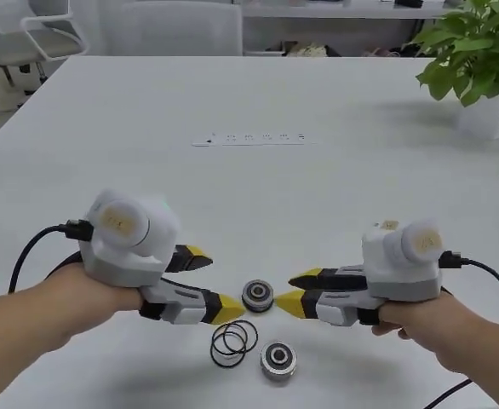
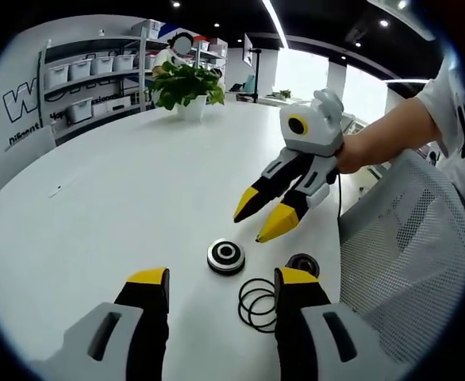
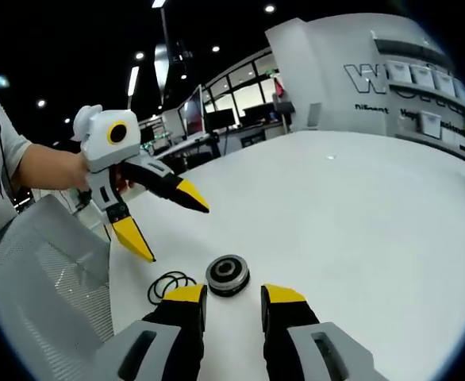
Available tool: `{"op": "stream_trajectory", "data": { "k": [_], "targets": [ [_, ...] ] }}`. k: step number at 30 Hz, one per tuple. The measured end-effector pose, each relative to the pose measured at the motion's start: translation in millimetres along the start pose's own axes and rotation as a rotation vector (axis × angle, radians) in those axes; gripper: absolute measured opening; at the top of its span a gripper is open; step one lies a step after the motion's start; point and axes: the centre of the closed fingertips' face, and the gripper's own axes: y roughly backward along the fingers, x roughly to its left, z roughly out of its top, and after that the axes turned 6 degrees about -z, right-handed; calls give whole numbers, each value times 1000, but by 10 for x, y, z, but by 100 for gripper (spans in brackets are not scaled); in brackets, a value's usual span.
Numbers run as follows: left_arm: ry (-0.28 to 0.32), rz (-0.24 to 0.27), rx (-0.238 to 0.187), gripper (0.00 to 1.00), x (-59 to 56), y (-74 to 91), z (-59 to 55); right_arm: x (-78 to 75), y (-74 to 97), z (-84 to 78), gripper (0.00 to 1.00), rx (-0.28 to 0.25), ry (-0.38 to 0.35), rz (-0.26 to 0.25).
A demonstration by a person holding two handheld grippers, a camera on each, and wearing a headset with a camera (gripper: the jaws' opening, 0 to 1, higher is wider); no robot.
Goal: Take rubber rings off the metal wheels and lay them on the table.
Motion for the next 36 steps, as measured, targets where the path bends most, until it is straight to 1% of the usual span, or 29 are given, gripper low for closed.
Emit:
{"op": "stream_trajectory", "data": {
  "k": [5, 12, 18, 28, 36],
  "targets": [
    [3, -12, 13, 46, -14, -61, -31, 5, -26, -41, 25, 9, 13, 6],
    [4, -23, 14, 43, -30, -135, -21, 30, -80, -90, 23, 25, 37, 15],
    [11, -31, 18, 41, -35, -198, -24, 65, -113, -97, 22, 30, 54, 29],
    [17, -47, 22, 35, -48, -301, -12, 63, -112, -117, 22, 34, 51, 29],
    [10, -66, 34, 30, -76, -389, -2, 54, -101, -130, 23, 34, 46, 27]
  ]
}}
